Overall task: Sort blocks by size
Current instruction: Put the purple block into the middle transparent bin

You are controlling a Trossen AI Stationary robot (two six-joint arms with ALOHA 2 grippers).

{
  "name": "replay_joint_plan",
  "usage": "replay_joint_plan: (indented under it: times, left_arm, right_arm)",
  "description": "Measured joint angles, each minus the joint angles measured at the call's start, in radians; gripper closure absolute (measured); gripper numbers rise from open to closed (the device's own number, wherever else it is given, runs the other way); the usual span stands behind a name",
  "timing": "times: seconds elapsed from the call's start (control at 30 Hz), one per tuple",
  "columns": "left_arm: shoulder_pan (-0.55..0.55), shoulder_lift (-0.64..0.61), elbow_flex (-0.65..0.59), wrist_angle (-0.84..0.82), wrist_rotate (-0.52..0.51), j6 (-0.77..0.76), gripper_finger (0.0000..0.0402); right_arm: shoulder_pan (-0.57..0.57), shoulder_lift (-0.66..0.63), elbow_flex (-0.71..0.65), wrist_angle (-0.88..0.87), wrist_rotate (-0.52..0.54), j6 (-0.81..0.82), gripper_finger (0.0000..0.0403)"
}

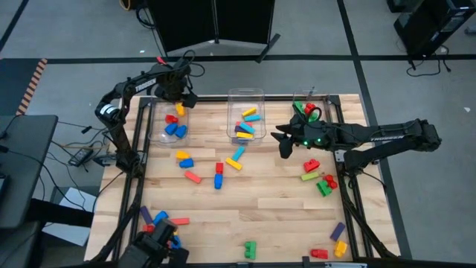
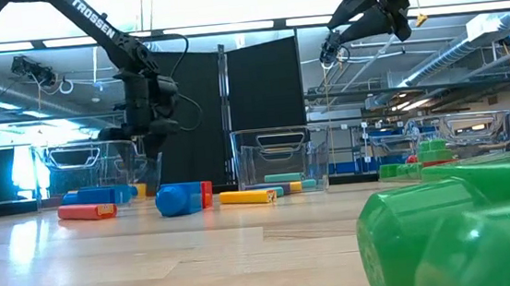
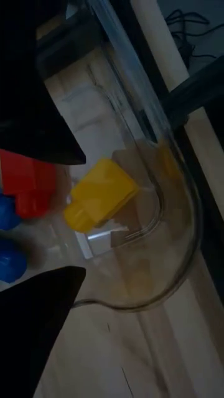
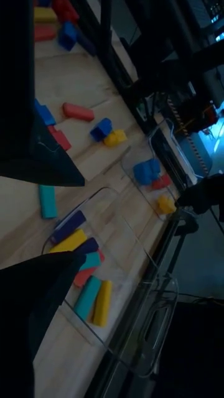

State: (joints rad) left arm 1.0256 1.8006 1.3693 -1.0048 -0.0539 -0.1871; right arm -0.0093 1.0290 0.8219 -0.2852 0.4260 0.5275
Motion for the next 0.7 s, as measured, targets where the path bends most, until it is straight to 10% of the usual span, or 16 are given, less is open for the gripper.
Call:
replay_joint_plan:
  times: [0.4, 0.7]
  left_arm:
    - [-0.053, -0.21, 0.002, -0.02, 0.0, 0.024, 0.011]
    - [-0.368, -0.402, 0.003, 0.045, 0.001, -0.003, 0.011]
  right_arm:
    - [0.0, 0.0, 0.0, 0.004, 0.0, -0.007, 0.0215]
    - [0.0, 0.0, 0.0, 0.03, 0.0, -0.007, 0.0215]
